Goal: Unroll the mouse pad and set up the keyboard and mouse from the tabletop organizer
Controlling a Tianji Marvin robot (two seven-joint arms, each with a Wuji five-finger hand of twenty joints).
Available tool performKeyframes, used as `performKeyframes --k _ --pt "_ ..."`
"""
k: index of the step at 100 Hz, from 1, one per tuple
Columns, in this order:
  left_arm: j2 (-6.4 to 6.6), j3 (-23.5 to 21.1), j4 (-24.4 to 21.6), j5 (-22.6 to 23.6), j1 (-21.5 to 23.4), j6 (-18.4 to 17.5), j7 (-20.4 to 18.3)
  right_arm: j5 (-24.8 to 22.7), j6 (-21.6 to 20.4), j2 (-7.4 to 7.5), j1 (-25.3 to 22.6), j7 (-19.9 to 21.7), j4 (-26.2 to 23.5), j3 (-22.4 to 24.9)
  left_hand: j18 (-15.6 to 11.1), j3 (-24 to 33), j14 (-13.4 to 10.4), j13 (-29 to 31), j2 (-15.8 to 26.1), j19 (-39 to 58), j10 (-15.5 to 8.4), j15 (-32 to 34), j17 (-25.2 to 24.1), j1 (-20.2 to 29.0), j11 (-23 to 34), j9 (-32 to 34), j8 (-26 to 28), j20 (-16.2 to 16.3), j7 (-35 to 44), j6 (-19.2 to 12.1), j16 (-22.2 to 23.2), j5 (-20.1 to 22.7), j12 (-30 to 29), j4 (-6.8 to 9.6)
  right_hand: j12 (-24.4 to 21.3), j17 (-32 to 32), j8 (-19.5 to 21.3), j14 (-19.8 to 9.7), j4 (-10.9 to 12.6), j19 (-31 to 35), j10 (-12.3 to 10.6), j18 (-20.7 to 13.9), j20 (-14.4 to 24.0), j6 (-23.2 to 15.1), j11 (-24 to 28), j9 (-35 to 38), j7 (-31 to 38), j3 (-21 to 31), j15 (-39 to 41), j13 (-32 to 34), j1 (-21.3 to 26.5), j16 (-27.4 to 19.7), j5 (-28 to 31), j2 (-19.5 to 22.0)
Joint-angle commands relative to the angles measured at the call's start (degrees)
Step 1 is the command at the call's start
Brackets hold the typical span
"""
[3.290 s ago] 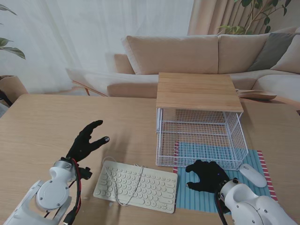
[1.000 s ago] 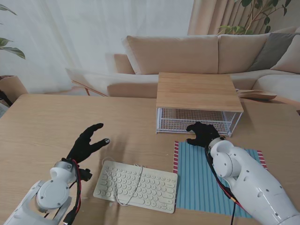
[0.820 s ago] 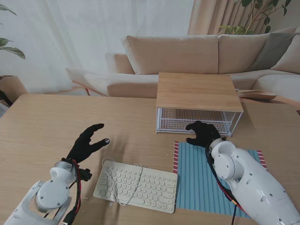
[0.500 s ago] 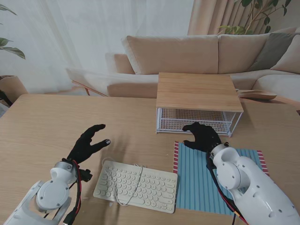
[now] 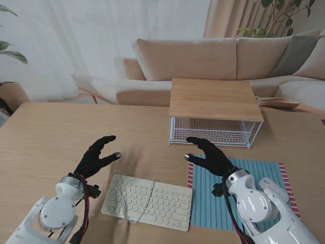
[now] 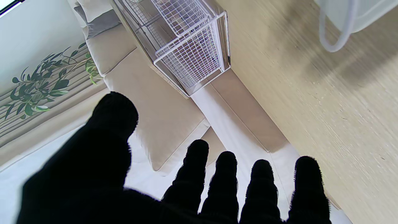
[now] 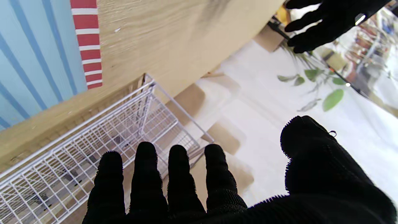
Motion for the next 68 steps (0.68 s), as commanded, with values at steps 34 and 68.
performKeyframes --k 34,68 --pt "-0.02 1.13 1.39 -0.28 -0.59 -0.76 -1.17 2.6 -1.8 -2.32 0.04 -4.39 4.09 -3.57 0.37 -0.01 -0.67 -0.47 -0.41 -2.06 0.25 -1.42 -0.47 -0.18 -1.21 -0.24 0.36 1.31 0.23 -1.07 -0.78 -2.15 -0.43 2.36 0.92 -0.47 -0.62 -2.19 3.22 -2.09 -1.47 -1.09 0.51 -3.69 1.31 -1.52 -0.85 -2.21 -1.1 -0.29 0.03 -0.77 0.85 0.88" --pt "-0.03 1.24 1.74 -0.24 -0.72 -0.61 -1.19 2.64 -1.35 -2.33 0.53 -4.28 4.15 -4.1 0.32 0.0 -0.74 -0.47 -0.31 -2.33 0.29 -1.54 -0.44 -0.22 -1.23 -0.22 0.36 1.52 0.31 -0.87 -0.62 -2.3 -0.46 2.37 1.02 -0.52 -0.56 -1.91 3.36 -2.06 -1.24 -1.05 0.51 -3.89 1.62 -1.1 -0.71 -2.65 -1.11 -0.16 0.75 -0.72 1.14 0.93"
